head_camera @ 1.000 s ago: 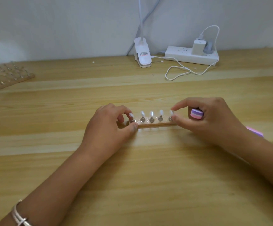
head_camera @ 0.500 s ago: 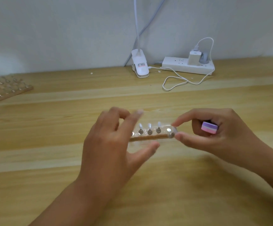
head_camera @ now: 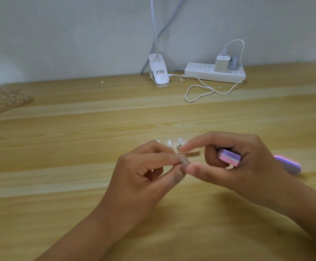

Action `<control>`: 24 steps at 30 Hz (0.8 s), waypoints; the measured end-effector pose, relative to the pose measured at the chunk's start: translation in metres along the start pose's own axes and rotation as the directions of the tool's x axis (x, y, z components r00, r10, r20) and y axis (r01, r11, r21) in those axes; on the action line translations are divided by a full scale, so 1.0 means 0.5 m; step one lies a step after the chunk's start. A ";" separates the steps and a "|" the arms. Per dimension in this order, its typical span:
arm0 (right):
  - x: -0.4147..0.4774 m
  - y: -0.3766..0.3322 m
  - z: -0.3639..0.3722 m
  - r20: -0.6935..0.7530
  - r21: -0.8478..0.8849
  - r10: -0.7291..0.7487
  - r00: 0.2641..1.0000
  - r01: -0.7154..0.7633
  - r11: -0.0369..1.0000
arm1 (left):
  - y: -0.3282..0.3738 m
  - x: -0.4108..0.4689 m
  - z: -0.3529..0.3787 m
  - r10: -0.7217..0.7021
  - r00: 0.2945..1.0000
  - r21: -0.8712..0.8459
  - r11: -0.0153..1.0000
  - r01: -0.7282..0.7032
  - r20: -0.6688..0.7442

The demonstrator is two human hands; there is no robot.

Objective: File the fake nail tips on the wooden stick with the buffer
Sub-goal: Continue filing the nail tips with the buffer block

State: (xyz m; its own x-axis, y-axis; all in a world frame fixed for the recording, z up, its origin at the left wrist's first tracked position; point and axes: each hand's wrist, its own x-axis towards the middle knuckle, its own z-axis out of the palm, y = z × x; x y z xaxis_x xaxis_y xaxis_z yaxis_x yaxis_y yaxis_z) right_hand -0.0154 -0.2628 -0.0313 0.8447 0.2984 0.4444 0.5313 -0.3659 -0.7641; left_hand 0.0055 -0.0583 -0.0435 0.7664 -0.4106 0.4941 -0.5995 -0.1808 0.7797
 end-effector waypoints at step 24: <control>-0.001 0.036 0.017 0.067 -0.361 -0.316 0.946 0.319 0.877 | -0.014 -0.003 -0.003 -0.099 0.989 0.156 0.984 0.080 0.114</control>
State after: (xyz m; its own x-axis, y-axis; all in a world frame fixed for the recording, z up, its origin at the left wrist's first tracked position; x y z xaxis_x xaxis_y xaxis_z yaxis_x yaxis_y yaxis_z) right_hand -0.0070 -0.2622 -0.0493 0.6268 0.4576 0.6307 0.7585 -0.5435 -0.3595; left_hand 0.0091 -0.0549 -0.0492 0.7903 -0.4901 0.3677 -0.5650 -0.3507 0.7469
